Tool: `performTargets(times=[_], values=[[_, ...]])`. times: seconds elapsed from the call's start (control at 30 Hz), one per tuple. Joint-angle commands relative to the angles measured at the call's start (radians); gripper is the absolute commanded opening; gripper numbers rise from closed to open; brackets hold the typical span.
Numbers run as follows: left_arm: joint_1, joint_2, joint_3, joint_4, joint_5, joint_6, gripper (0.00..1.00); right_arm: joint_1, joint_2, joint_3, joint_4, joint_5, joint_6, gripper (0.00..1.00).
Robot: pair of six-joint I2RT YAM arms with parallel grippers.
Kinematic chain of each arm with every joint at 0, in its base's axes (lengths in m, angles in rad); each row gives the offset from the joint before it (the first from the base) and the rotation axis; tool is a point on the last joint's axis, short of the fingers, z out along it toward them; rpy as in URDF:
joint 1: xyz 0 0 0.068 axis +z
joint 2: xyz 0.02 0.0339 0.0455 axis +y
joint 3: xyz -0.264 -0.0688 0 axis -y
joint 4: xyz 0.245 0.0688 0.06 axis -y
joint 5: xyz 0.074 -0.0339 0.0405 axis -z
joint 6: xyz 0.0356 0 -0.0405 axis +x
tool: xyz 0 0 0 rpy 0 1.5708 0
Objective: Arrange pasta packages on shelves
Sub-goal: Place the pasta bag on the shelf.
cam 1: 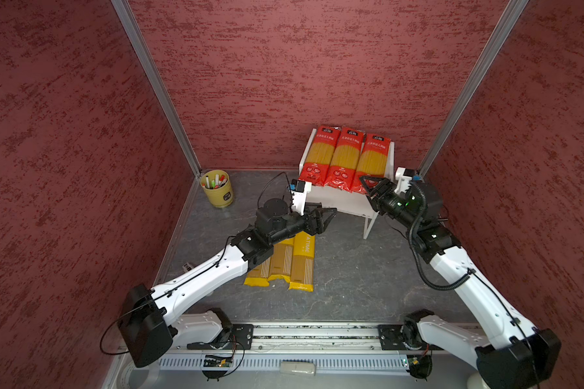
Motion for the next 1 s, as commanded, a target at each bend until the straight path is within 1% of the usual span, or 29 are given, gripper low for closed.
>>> performTargets(times=[0.0, 0.1, 0.23, 0.43, 0.83, 0.9, 0.97], values=[[-0.01, 0.007, 0.01, 0.02, 0.006, 0.022, 0.73, 0.002, -0.023, -0.002, 0.053, -0.017, 0.019, 0.57], [-0.012, 0.012, 0.016, 0.013, 0.005, 0.026, 0.73, 0.001, -0.021, -0.022, 0.065, -0.019, 0.022, 0.56], [-0.016, 0.017, 0.019, 0.012, 0.0, 0.03, 0.73, 0.001, -0.01, -0.034, 0.085, -0.03, 0.023, 0.46], [-0.023, 0.031, 0.028, 0.011, 0.001, 0.034, 0.73, 0.002, -0.003, -0.045, 0.102, -0.04, 0.027, 0.37], [-0.029, 0.037, 0.034, 0.006, -0.003, 0.043, 0.73, 0.002, -0.002, -0.069, 0.125, -0.039, 0.039, 0.34], [-0.029, 0.037, 0.035, 0.003, -0.004, 0.045, 0.73, 0.001, 0.001, -0.072, 0.122, -0.036, 0.04, 0.35], [-0.029, 0.036, 0.035, 0.0, -0.005, 0.047, 0.73, 0.002, 0.001, -0.069, 0.116, -0.029, 0.034, 0.39]])
